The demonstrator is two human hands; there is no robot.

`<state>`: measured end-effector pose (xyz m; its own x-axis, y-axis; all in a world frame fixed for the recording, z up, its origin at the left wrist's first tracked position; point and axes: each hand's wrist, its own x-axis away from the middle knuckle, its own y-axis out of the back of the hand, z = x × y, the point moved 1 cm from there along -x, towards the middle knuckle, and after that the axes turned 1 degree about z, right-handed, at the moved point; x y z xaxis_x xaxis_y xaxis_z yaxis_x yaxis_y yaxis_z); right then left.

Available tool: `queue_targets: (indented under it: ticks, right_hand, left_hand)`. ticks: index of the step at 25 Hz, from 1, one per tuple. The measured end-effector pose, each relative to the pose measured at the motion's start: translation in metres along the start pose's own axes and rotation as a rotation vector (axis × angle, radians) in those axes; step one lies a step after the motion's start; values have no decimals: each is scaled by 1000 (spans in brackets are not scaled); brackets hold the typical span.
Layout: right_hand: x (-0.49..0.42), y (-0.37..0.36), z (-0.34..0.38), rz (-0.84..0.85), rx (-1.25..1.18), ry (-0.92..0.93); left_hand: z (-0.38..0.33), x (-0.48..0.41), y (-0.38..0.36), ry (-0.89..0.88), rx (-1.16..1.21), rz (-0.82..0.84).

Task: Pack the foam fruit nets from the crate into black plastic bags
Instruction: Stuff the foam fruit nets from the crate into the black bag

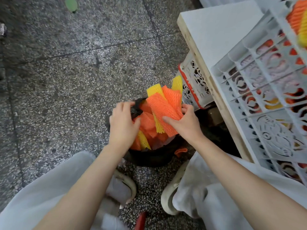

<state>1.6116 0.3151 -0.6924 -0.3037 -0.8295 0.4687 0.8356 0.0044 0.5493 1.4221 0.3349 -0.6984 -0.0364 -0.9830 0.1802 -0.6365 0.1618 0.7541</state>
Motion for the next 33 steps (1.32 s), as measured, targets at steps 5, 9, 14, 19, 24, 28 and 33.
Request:
queue_targets:
  ticks: [5, 9, 14, 19, 24, 28, 33]
  right_hand:
    - [5, -24, -27, 313, 496, 155]
    - [6, -31, -42, 496, 854, 152]
    - [-23, -32, 1, 331, 775, 183]
    - [-27, -63, 23, 81, 381, 314]
    - [-17, -97, -29, 272, 679, 187]
    - [-28, -94, -28, 172, 642, 133]
    - [-34, -108, -4, 213, 556, 395]
  left_hand:
    - [16, -4, -2, 260, 156, -7]
    - [8, -11, 3, 488, 539, -112]
    - [-3, 6, 2, 401, 537, -13]
    - [-1, 3, 0, 326, 529, -91]
    - [-1, 0, 2, 343, 604, -170]
    - [-1, -3, 0, 320, 623, -152]
    - [-4, -10, -3, 210, 345, -133]
